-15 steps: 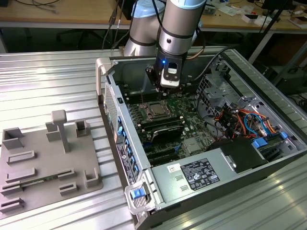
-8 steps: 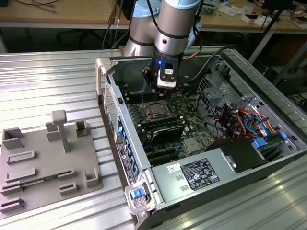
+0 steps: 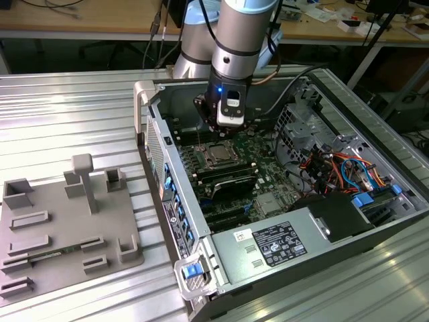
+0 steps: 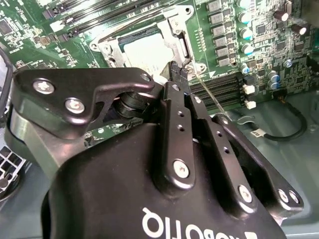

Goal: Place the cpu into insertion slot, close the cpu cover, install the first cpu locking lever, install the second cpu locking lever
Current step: 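Install the first cpu locking lever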

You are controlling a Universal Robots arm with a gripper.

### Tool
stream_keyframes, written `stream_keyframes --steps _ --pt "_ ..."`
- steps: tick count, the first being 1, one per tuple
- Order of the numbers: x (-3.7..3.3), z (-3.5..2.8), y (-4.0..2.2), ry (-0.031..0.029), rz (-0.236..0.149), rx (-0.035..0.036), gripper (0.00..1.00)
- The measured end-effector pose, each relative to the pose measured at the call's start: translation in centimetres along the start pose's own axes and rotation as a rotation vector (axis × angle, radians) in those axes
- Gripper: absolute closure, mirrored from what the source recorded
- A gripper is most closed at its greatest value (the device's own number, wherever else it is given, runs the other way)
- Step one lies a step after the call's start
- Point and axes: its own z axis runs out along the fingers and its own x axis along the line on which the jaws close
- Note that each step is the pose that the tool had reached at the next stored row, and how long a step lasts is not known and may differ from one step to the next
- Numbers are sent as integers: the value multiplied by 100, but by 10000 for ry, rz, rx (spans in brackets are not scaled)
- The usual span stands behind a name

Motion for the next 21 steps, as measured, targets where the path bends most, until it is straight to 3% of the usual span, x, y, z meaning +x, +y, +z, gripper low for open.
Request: stream_keyframes --steps 2,17,20,21 --pt "7 -2 -49 7 -174 -6 89" --pt "12 -3 -65 9 -238 -7 89" --pt "22 -4 -77 20 -542 -19 89" --pt "23 -4 -79 37 -979 -35 89"
